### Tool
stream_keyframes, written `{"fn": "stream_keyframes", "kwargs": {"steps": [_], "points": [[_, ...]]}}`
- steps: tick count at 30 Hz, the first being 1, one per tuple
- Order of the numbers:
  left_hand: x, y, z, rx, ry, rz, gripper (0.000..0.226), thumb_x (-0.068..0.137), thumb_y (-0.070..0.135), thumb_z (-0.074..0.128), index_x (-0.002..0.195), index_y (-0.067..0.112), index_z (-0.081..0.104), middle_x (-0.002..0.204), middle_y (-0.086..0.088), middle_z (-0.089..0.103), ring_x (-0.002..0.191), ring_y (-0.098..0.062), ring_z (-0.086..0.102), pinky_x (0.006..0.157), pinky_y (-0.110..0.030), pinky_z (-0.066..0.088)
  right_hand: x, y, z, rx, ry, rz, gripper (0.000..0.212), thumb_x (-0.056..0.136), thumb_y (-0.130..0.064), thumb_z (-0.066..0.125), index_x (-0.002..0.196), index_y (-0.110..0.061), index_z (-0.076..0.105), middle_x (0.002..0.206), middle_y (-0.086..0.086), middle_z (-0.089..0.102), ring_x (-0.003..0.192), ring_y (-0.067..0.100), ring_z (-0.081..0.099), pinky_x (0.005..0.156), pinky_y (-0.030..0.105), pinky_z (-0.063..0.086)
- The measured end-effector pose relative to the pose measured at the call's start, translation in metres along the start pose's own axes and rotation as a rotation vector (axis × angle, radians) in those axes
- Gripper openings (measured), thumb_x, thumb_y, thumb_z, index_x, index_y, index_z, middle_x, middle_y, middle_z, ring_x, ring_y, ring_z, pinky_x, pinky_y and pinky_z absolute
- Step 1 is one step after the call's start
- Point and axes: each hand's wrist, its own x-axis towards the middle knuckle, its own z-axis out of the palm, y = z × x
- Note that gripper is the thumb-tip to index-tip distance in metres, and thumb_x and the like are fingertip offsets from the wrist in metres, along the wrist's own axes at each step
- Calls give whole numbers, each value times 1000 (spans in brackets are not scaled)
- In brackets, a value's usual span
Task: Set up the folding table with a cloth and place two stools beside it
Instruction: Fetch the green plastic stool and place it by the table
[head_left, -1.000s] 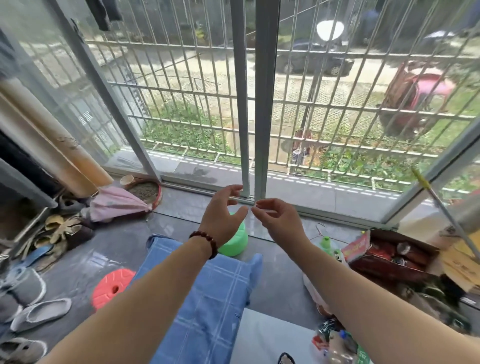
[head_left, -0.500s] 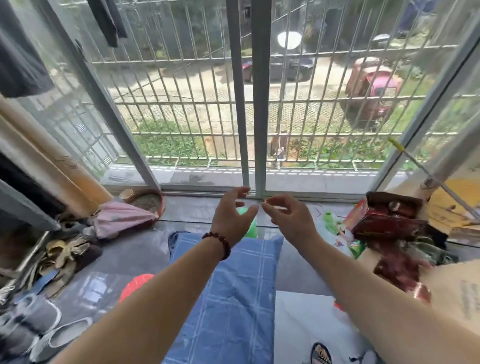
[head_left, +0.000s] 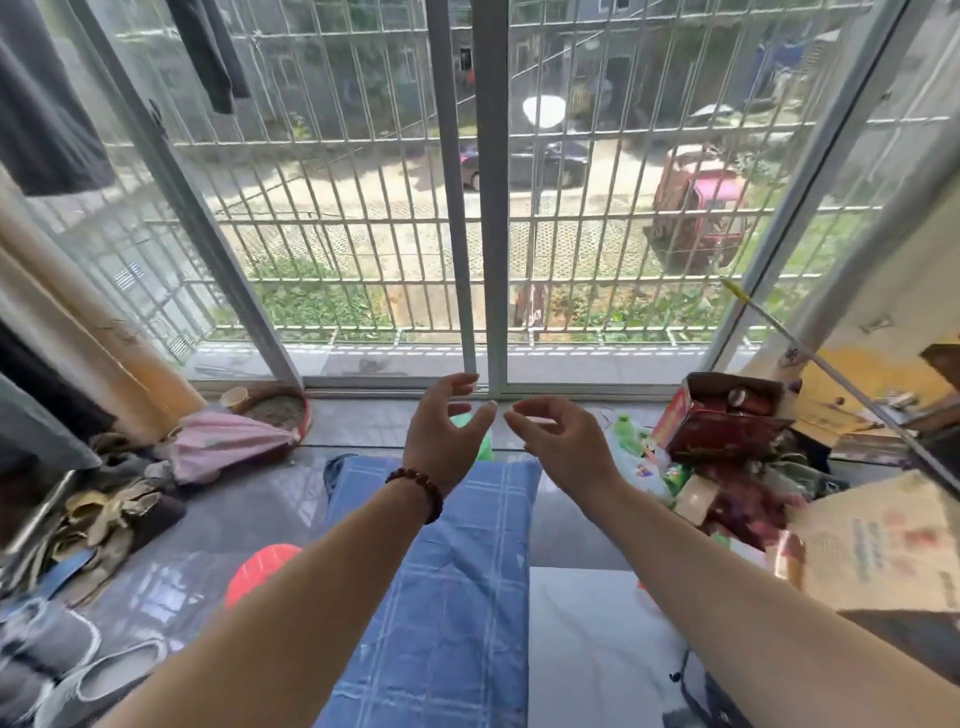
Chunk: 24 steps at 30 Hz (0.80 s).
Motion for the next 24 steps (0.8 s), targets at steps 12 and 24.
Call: {"fn": "stream_keyframes", "kwargs": {"steps": [12, 24], "points": [[-101, 6, -7, -69, 33, -27, 28, 86, 18, 63, 111, 24, 53, 100, 12, 58, 93, -12, 61, 76, -20, 46, -90, 4, -21, 27, 7, 44, 13, 81, -25, 72, 91, -17, 69, 87, -9, 70, 76, 6, 64, 78, 34, 55], [-118, -18, -105, -71, 48, 8, 31, 86, 20, 64, 115, 24, 52, 107, 7, 59, 92, -5, 61, 71, -13, 47, -125, -23, 76, 45, -44, 23, 10, 82, -21, 71, 89, -14, 69, 84, -6, 68, 77, 8, 64, 77, 31, 54]]}}
